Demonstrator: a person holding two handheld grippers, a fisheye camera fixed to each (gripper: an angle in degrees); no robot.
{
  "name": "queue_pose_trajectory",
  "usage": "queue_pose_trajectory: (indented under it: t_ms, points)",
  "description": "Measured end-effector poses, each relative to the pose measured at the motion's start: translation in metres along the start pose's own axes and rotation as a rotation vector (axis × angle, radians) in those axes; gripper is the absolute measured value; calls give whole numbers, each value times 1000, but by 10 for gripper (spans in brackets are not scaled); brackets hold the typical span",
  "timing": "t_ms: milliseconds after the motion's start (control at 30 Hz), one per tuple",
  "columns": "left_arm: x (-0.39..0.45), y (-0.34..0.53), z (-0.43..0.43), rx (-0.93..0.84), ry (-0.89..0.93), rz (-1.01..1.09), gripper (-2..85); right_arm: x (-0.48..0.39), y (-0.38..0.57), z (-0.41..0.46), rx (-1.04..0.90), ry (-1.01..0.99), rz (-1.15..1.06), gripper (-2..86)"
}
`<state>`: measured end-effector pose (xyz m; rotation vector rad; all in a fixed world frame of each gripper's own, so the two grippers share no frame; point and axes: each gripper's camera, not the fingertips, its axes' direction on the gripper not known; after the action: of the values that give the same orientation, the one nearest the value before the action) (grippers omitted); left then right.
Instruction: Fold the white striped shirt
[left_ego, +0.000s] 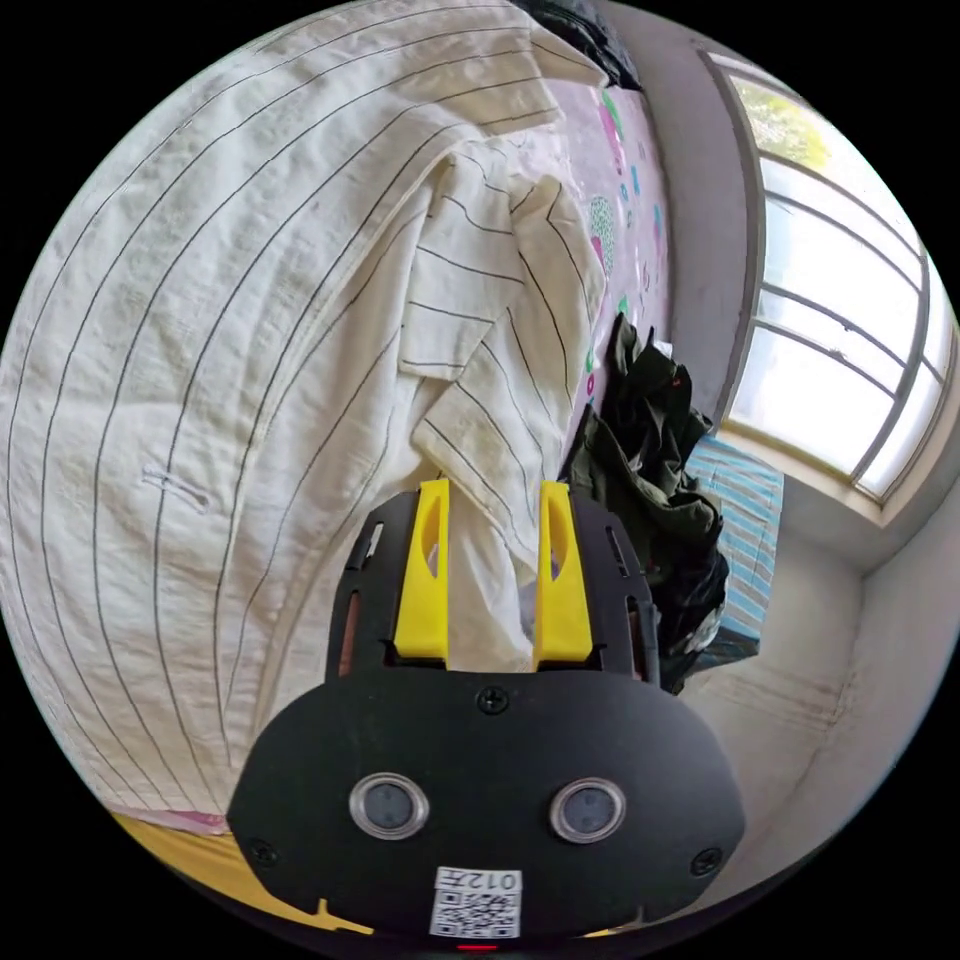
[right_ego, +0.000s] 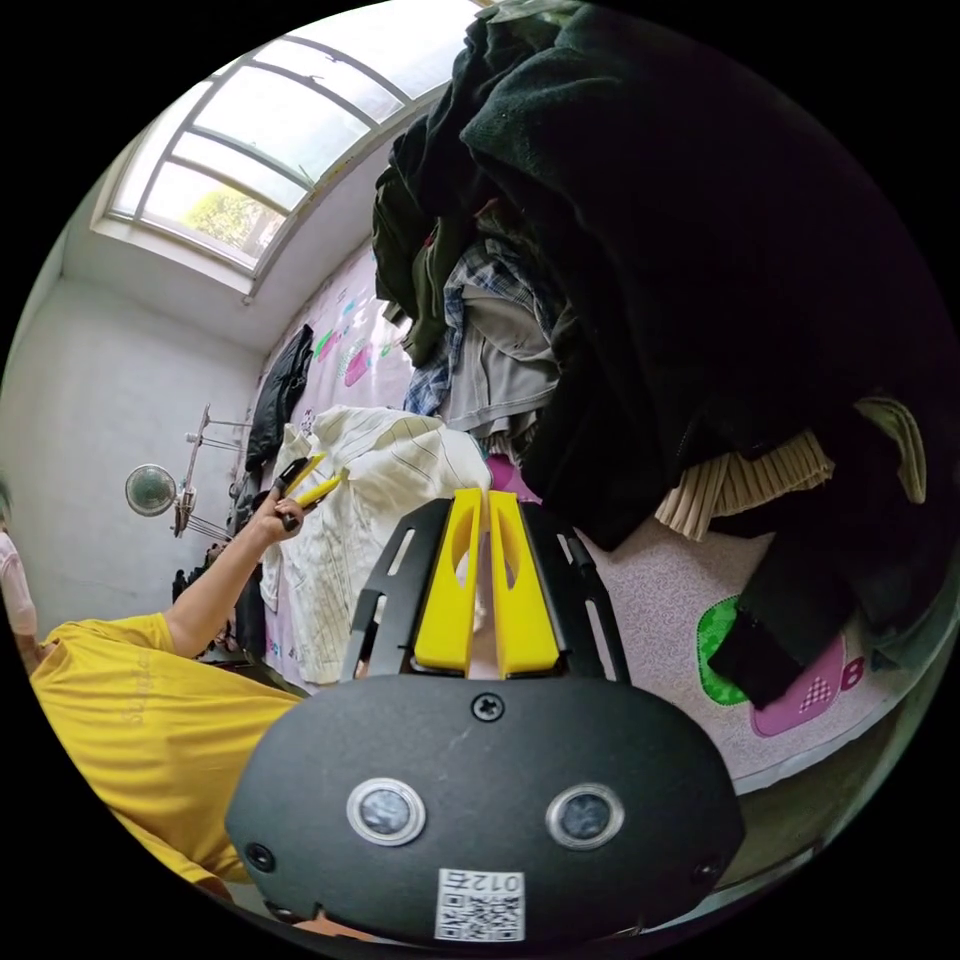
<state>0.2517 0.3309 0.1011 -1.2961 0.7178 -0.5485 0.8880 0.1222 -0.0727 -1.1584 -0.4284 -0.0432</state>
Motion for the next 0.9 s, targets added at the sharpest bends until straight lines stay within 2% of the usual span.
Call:
queue_pose_trajectory:
  t_ms: [233, 367, 433, 533, 667, 733, 800, 833, 900]
  points:
    - [31, -10, -5, -15, -28, -8, 104, 6, -7, 1, 15, -19, 26, 7]
    - [38, -9, -15, 45, 2, -75, 40, 10, -16, 3, 11, -22, 39, 7]
    - [53, -11, -21, 68, 13, -25, 24, 11, -21, 3, 11, -21, 39, 7]
    - [90, -20, -26, 60, 22, 86, 11, 11, -29, 3, 2, -44, 22, 7]
    - [180, -48, -23, -42, -70, 336, 2, 1, -44, -1, -22, -115, -86, 7]
    - [231, -56, -18, -118, -174, 496, 0, -11, -49, -2, -60, -121, -184, 7]
    - [297, -49, -14, -173, -296, 776, 0, -26, -54, 4, -127, -113, -281, 8]
    - [311, -46, -12, -198, -332, 848, 0, -37, -56, 10, -188, -122, -338, 8]
    - [342, -37, 2, -293, -519, 998, -1, -54, -59, 22, -274, -145, -425, 8]
